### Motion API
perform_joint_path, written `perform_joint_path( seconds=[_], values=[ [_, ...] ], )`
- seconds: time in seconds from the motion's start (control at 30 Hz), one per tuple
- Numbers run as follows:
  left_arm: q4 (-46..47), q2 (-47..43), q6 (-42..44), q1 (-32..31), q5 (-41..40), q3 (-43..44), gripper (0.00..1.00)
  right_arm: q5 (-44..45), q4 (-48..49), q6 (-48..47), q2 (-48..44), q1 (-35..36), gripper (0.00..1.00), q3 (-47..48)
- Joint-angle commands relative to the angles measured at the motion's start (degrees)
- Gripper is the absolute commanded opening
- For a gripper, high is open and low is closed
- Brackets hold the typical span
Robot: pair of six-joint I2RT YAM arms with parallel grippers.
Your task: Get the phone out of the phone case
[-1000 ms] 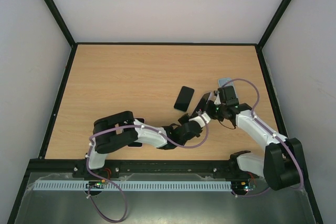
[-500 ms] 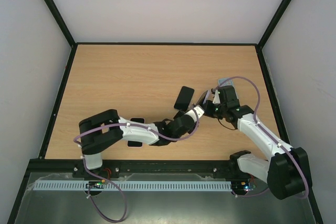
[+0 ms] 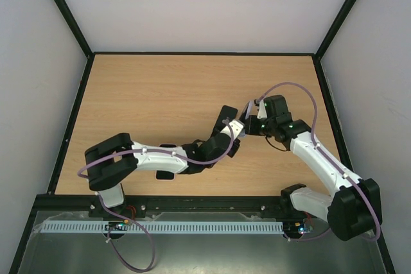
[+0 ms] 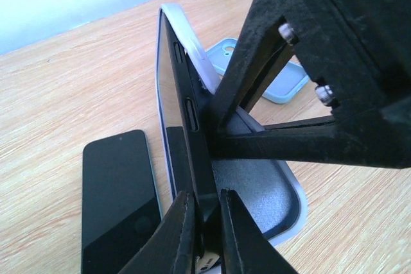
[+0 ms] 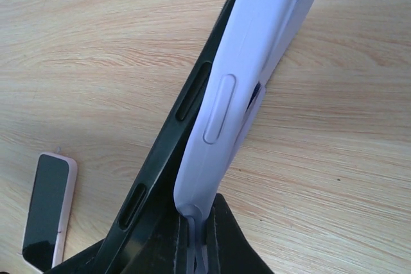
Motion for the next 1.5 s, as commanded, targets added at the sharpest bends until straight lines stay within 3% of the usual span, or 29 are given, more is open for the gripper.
perform_joint_path(
  seconds=[0.0, 0.27, 0.5, 0.9, 1.03, 1.23, 1.47],
  values=[
    [3.52, -7.23, -4.25, 0.65, -2.32, -1.91, 0.02, 11.54, -3.00, -4.13, 1.13, -1.31, 0.02, 1.86],
    [4.85, -13.82, -7.63, 2.03, -3.39, -6.43, 0.02, 15.13, -1.41, -7.06, -0.29, -0.50, 0.02, 8.10],
    [5.11, -16.19, -7.29, 2.70, -3.63, -6.43, 0.02, 13.99, -5.46, -13.16, 4.33, 0.93, 0.02, 11.88],
    [11.44, -12.38, -5.25, 1.72, -8.19, -5.24, 0.02, 7.90, -8.03, -6.05, 4.79, 2.38, 0.02, 13.26],
    [7.93, -11.19, -3.35, 0.75, -12.20, -2.46, 0.03, 14.88, -8.61, -5.29, 6.47, 1.45, 0.02, 14.34],
    [2.87, -15.50, 1.98, 0.80, -17.48, -4.75, 0.02, 14.54, -7.35, -9.25, 7.01, -3.86, 0.02, 14.21],
    [-8.05, -15.25, 9.36, 2.40, -21.61, -6.12, 0.02, 7.15, -1.71, -25.82, 12.74, -12.03, 0.02, 13.60]
  ],
)
